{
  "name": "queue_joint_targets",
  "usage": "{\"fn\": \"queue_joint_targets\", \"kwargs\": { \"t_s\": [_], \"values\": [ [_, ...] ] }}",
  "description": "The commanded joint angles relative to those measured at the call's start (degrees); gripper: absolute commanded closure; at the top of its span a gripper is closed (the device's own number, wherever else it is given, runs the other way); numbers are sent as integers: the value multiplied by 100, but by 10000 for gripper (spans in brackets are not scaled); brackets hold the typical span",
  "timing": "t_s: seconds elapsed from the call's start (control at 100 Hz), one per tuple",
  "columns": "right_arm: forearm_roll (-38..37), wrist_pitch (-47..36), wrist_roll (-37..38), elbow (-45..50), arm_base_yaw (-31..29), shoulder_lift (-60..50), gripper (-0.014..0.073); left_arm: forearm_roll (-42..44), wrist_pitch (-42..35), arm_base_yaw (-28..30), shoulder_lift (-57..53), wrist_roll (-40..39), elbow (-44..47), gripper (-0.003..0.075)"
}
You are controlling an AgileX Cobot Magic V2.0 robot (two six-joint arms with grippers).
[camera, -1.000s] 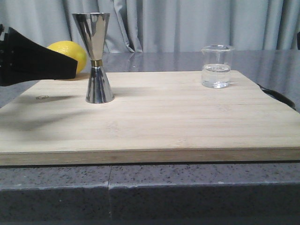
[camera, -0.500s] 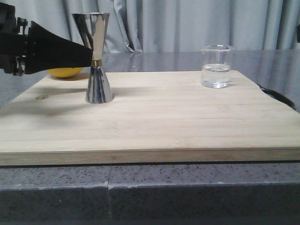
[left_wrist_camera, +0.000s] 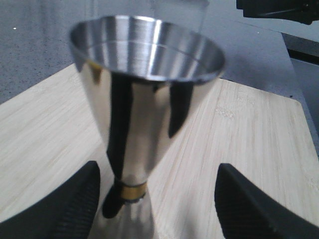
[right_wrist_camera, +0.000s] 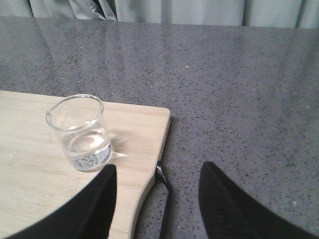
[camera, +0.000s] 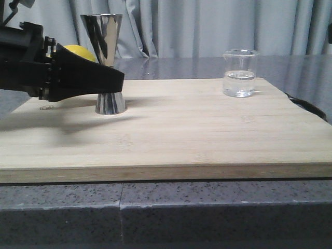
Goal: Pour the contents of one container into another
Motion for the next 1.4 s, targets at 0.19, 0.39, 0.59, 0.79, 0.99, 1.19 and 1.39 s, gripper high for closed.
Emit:
{"fn": "queue_joint_targets", "kwargs": {
  "t_s": [0.19,0.39,0.59,0.79,0.99,1.19,1.39],
  "values": [
    [-56,-502,-52,-135,2,-15,253,-402,515,-128,62,21,-481,260],
    [-80,-502,-52,-135,2,-15,253,-402,493,-128,62,21,-481,297],
    [-78,-502,-52,-135,2,-15,253,-402,493,-128,62,21,-481,465],
    [-78,-502,-52,-135,2,-15,253,-402,493,-128,62,21,-481,643],
    [-78,-552,-52,-135,2,-15,253,-402,742,-128,62,21,-481,739],
    [-78,-700,-52,-135,2,-15,253,-402,756,-128,12,-182,-481,739],
    [-137,-599,-52,-135,136,41,253,-377,756,-128,-207,-287,-481,739]
  ]
}}
